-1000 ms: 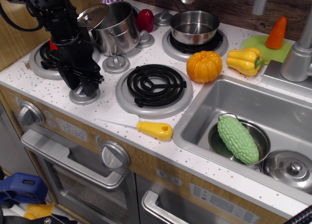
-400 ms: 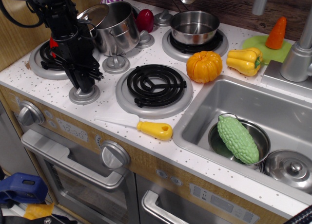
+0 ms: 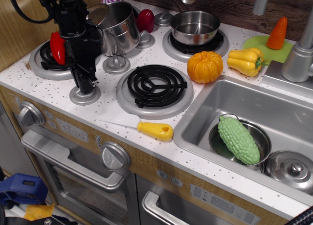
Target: Twist knob start vertical clockwise90
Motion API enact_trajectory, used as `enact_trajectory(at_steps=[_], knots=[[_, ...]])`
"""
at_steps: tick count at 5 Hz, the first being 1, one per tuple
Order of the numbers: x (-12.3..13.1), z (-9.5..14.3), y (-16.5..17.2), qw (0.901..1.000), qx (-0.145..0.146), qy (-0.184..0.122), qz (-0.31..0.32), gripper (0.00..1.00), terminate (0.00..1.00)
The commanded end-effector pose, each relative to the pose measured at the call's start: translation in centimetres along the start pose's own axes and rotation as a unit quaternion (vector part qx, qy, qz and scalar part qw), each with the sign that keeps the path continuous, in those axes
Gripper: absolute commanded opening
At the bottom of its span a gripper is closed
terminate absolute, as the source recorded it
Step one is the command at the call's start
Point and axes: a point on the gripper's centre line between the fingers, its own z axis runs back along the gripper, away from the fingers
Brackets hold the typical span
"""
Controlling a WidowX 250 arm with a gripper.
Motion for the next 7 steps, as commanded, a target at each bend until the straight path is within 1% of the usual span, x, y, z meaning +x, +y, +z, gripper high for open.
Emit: enact_trajectory(at_steps=[1, 2, 3, 4, 5, 6, 7], knots=[[-1.9, -1.3, -2.8, 0.9883, 0.004, 0.007, -0.152, 0.00, 0.00], [-3.5, -1.6, -2.2, 0.9813, 0.012, -0.010, -0.192, 0.00, 0.00], [-5.3, -1.0, -1.4, 0.9615, -0.043, -0.028, -0.270, 0.00, 0.00], [-5.7, -0.6, -1.9, 0.9477, -0.071, -0.030, -0.310, 0.00, 0.00], [-5.8, 0.7, -1.4, 0.9336, -0.109, -0.042, -0.339, 0.00, 0.00], [-6.1, -0.1, -1.5, 0.9188, -0.063, -0.049, -0.387, 0.00, 0.00], [-6.5, -0.7, -2.0, 0.9106, -0.053, -0.088, -0.400, 0.00, 0.00]])
